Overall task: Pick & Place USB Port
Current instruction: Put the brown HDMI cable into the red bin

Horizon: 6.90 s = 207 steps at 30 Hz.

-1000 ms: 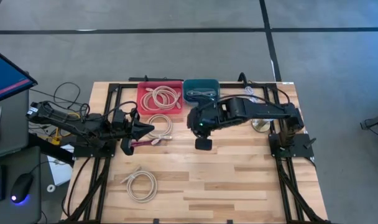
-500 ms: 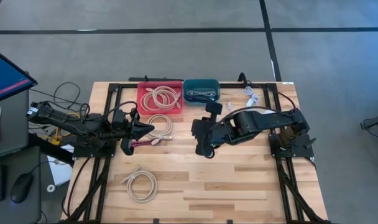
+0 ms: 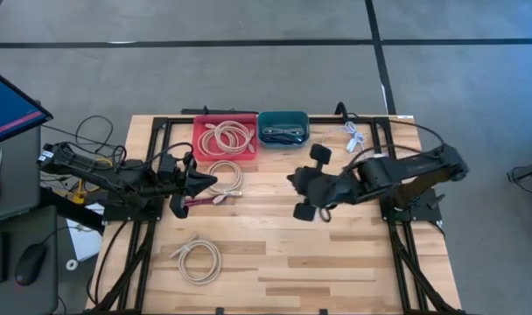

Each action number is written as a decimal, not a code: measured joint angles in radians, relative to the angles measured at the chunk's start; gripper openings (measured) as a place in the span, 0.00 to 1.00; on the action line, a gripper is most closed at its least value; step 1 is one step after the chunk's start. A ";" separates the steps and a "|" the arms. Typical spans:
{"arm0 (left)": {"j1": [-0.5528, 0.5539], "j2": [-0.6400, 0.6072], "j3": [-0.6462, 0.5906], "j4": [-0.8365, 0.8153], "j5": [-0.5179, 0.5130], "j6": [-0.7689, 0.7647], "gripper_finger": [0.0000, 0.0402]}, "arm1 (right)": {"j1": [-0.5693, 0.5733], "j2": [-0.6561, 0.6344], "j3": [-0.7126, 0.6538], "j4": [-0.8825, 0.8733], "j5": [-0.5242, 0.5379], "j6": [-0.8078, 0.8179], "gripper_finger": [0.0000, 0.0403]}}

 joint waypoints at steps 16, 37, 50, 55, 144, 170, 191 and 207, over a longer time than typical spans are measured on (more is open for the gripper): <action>0.000 0.001 0.000 -0.236 -0.191 0.000 0.02 | -0.002 -0.407 -0.476 0.312 -0.060 0.158 0.00; 0.199 0.051 0.174 -0.649 -0.206 -0.210 0.01 | -0.029 -0.532 -0.612 0.332 -0.049 0.440 0.00; 0.432 0.374 0.249 -0.826 0.174 -0.388 0.01 | -0.029 -0.533 -0.611 0.299 -0.046 0.437 0.00; 0.475 0.447 0.249 -0.825 0.254 -0.426 0.01 | -0.029 -0.533 -0.611 0.296 -0.046 0.437 0.00; 0.540 0.807 0.076 -0.474 0.320 -0.416 0.38 | -0.029 -0.533 -0.611 0.253 -0.048 0.436 0.00; 0.495 0.731 0.061 -0.413 0.342 -0.442 0.07 | -0.029 -0.533 -0.611 0.246 -0.040 0.434 0.00; 0.478 0.221 0.138 -0.411 0.021 -0.302 0.07 | -0.036 -0.533 -0.611 0.245 -0.015 0.434 0.00; 0.860 0.383 0.215 -0.412 0.244 -0.191 0.07 | -0.083 -0.533 -0.611 0.214 -0.019 0.434 0.00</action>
